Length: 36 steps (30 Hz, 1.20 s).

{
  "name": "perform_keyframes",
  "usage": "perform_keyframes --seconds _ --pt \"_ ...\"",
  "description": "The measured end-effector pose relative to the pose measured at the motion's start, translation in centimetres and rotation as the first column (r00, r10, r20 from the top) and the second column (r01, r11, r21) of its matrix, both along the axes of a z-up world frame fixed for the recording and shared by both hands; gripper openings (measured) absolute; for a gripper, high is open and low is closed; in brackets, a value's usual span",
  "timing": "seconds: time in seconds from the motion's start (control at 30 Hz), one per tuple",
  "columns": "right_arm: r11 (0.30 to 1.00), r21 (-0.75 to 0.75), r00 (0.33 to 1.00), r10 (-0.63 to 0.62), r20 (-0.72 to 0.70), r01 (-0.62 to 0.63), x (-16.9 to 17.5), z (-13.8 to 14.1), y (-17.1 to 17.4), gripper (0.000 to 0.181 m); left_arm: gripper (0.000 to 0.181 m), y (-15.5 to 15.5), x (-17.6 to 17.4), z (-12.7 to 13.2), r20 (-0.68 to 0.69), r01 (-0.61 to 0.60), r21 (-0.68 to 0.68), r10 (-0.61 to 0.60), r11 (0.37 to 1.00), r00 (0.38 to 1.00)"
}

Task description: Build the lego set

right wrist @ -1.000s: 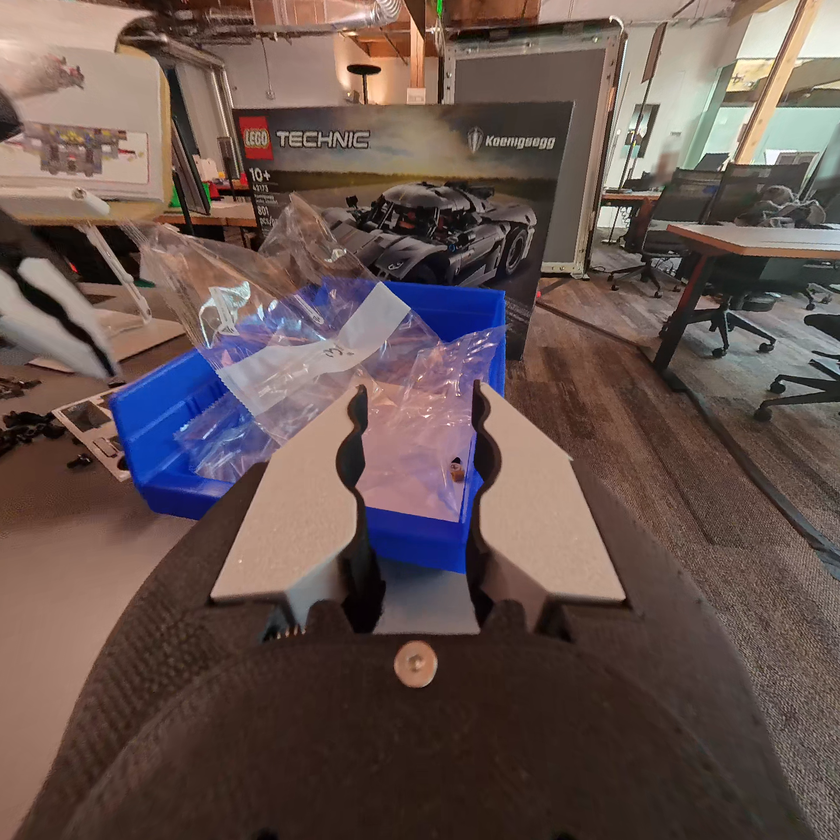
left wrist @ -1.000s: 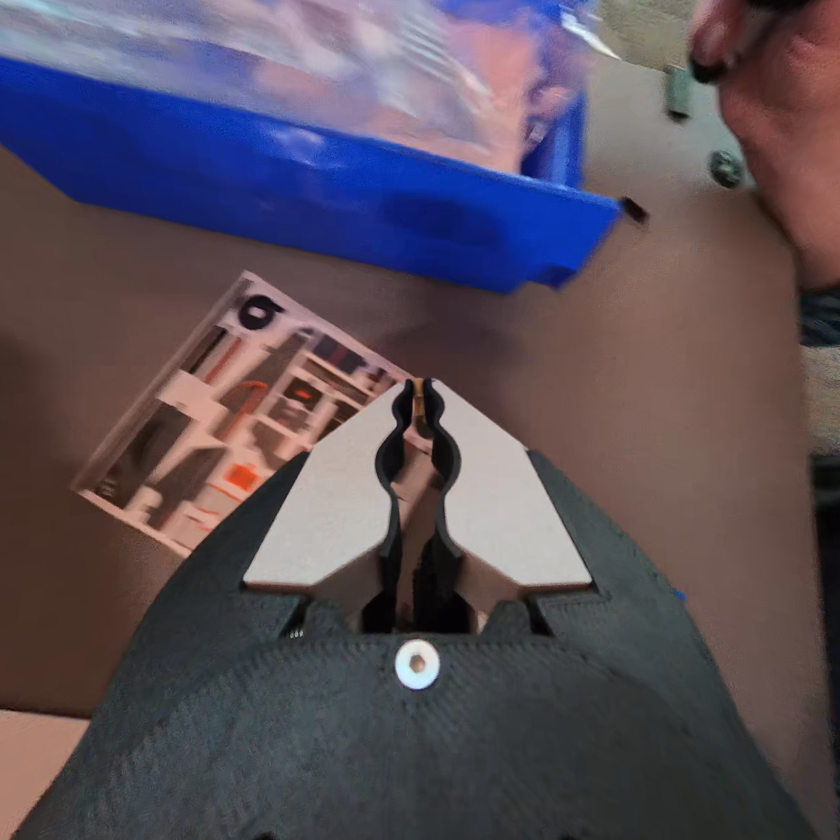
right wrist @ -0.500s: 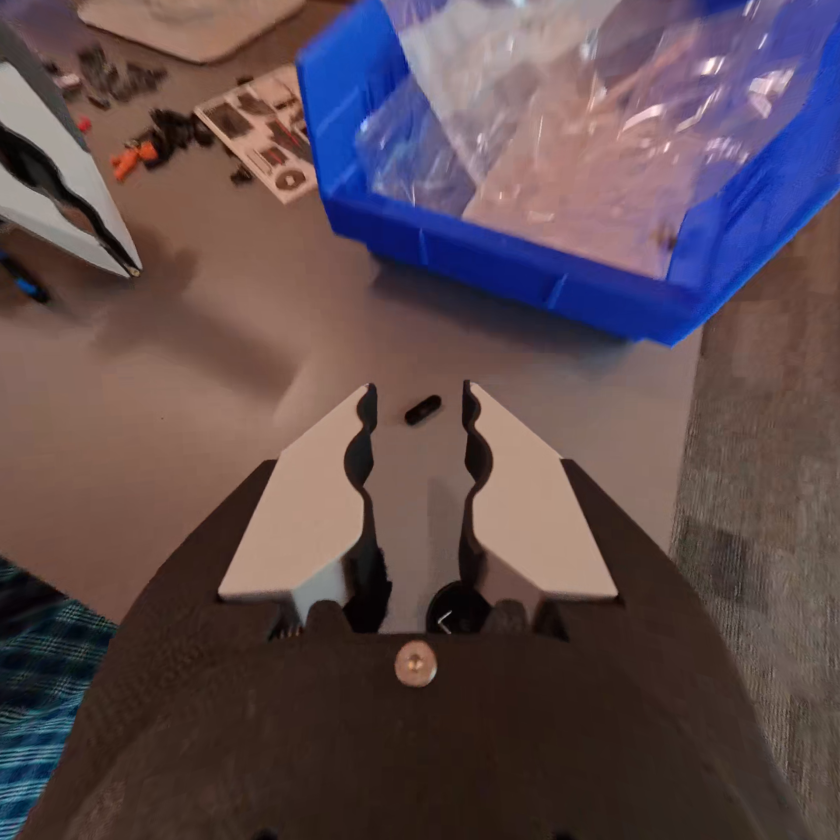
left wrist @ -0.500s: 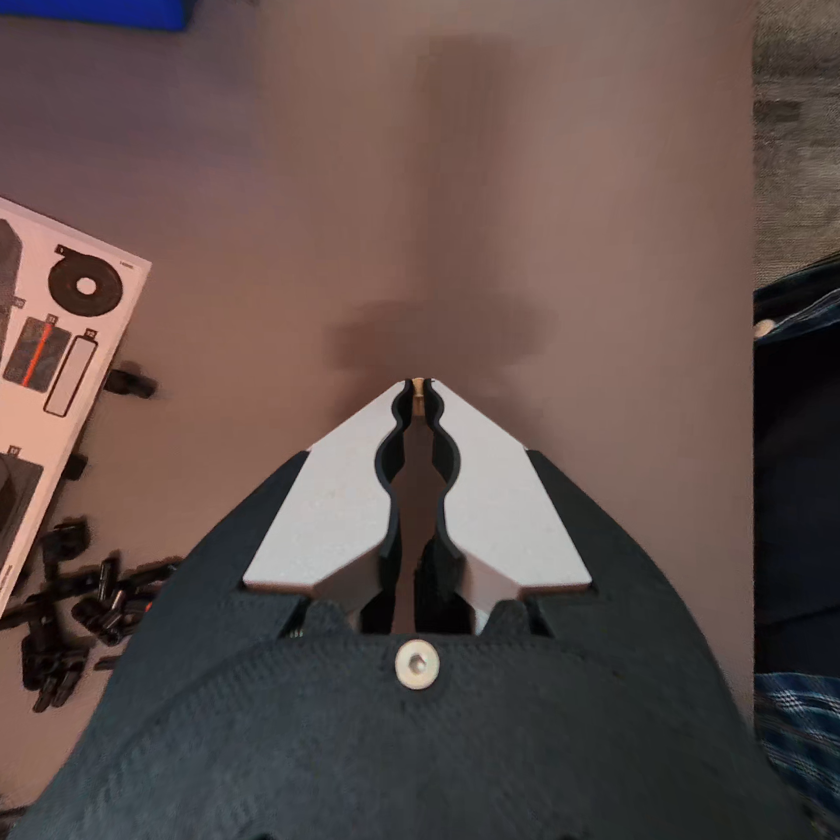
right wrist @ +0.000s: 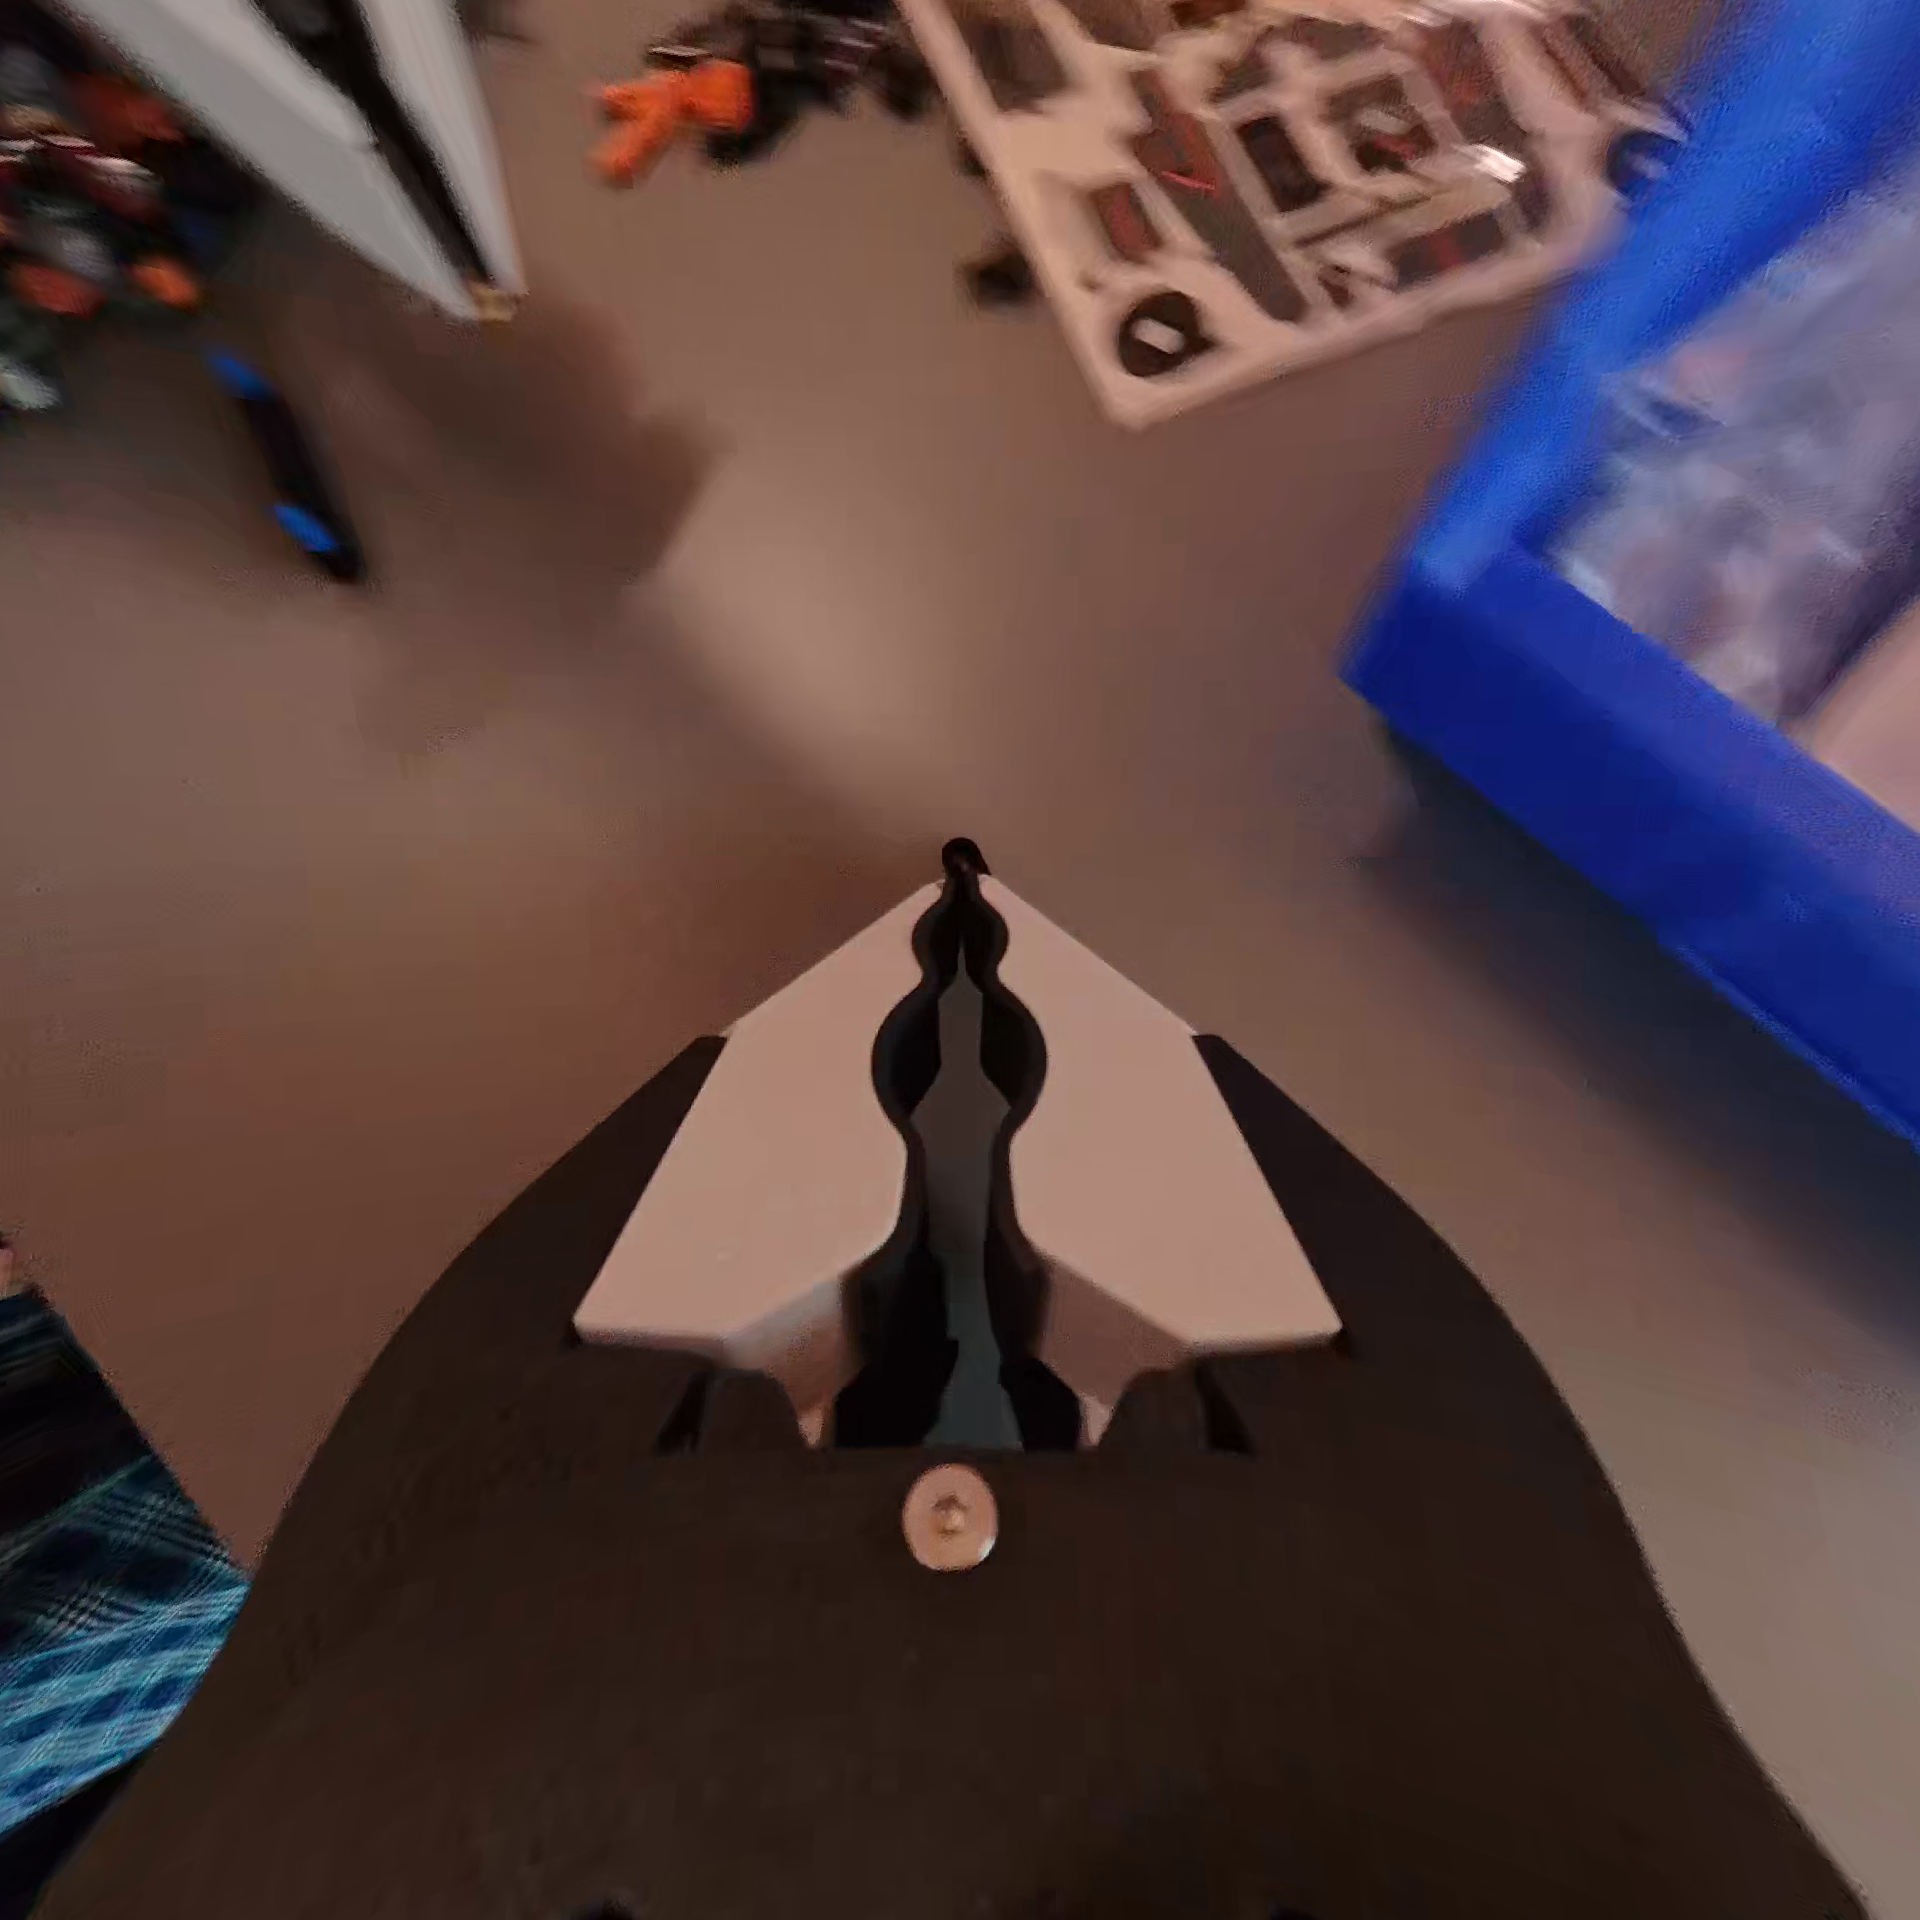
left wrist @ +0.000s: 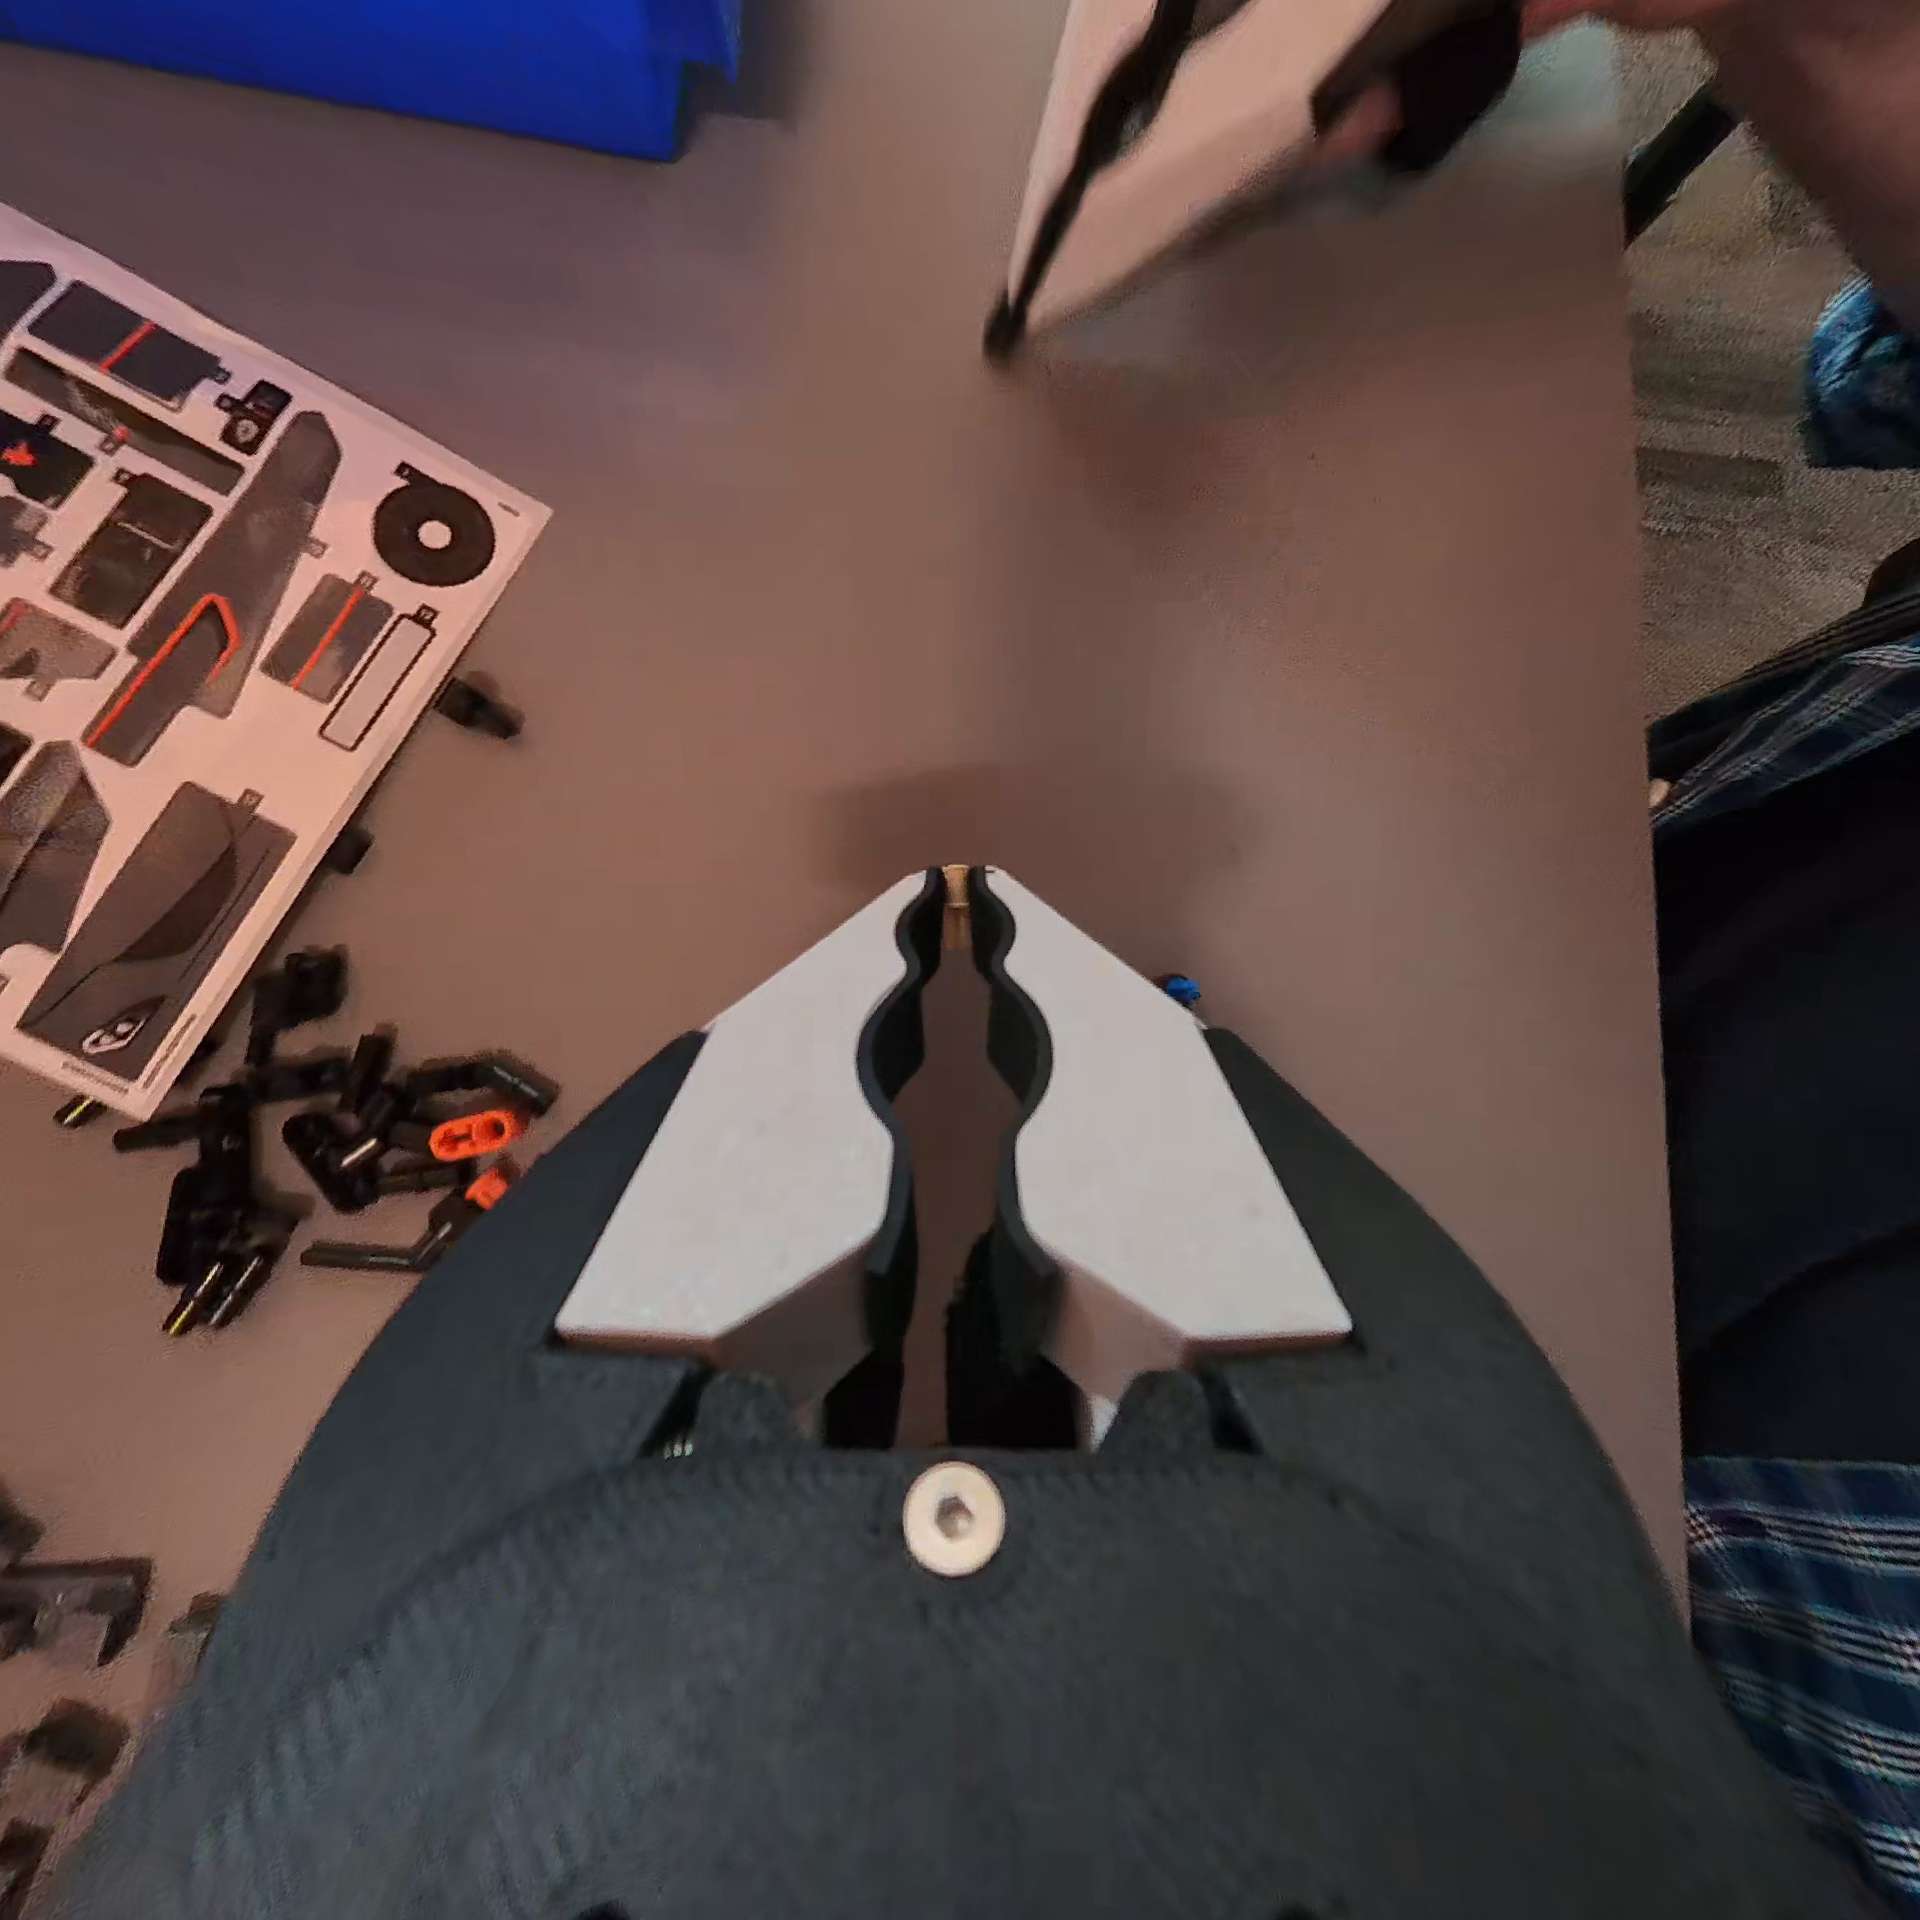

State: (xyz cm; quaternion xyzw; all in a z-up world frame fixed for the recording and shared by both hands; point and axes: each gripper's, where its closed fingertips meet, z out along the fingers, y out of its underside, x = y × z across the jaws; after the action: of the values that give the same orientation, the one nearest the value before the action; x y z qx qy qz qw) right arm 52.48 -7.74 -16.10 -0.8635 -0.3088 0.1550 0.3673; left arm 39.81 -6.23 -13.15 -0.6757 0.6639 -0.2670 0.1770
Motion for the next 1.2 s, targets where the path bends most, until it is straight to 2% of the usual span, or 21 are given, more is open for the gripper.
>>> perform_keyframes --seconds 0.03,0.13,0.2,0.27,0.33,0.43,0.5,0.67,0.73,0.87,0.93,1.03,1.2 --pt "0.998 0.000 0.998 0.061 -0.005 -0.061 -2.0 0.0 0.1 0.000 0.004 0.0 -0.3 0.3 0.014 0.000 0.000 0.000 1.000 1.000" --pt "0.977 0.011 0.977 0.215 0.000 -0.215 -7.2 0.0 0.5 0.000 0.004 0.0 -0.9 1.1 0.054 -0.006 -0.003 0.007 1.000 0.999" --pt "0.965 -0.007 0.965 0.264 -0.009 -0.264 -9.2 0.0 0.7 0.000 0.004 0.0 -1.0 1.8 0.097 -0.007 -0.018 0.008 1.000 0.995" --pt "0.962 0.013 0.962 0.274 -0.009 -0.274 -9.9 0.4 1.2 0.018 0.004 -0.1 -1.0 2.6 0.155 0.002 -0.033 0.003 0.999 0.988" --pt "0.959 0.043 0.957 0.282 -0.071 -0.280 -10.5 1.7 1.1 0.029 0.004 -0.1 -0.8 3.9 0.236 0.012 -0.023 -0.007 1.000 0.972" --pt "0.958 0.164 0.952 0.260 -0.163 -0.234 -10.6 4.9 1.4 0.030 0.004 0.3 -0.5 5.3 0.312 -0.014 -0.050 0.029 0.999 0.950" --pt "0.933 0.312 0.952 0.243 -0.187 -0.177 -10.6 8.0 1.8 0.029 0.004 0.5 0.1 7.2 0.395 -0.047 -0.178 0.115 0.983 0.912" --pt "0.781 0.619 0.983 0.164 -0.084 -0.077 -11.6 13.8 2.0 0.022 0.004 1.4 1.5 12.6 0.537 -0.053 -0.482 0.342 0.875 0.771" --pt "0.736 0.675 0.985 0.152 -0.081 -0.058 -12.0 15.2 2.0 0.020 0.004 1.1 2.0 13.6 0.540 -0.026 -0.546 0.376 0.837 0.753" --pt "0.740 0.673 0.972 0.161 -0.171 -0.004 -11.7 16.5 2.4 0.021 0.004 1.5 2.7 14.7 0.544 -0.021 -0.623 0.452 0.782 0.707" --pt "0.735 0.678 0.966 0.177 -0.187 -0.003 -11.0 16.9 2.1 0.020 0.004 1.3 2.9 14.6 0.545 -0.019 -0.610 0.437 0.792 0.715" --pt "0.761 0.645 0.933 0.279 -0.228 -0.070 -10.1 17.2 1.3 0.014 0.004 0.0 3.1 13.9 0.540 0.018 -0.531 0.321 0.847 0.778" --pt "0.691 0.665 0.898 0.434 -0.070 -0.283 -9.6 16.8 -0.2 0.015 0.004 -2.6 3.7 12.8 0.478 0.130 -0.472 0.129 0.872 0.869"
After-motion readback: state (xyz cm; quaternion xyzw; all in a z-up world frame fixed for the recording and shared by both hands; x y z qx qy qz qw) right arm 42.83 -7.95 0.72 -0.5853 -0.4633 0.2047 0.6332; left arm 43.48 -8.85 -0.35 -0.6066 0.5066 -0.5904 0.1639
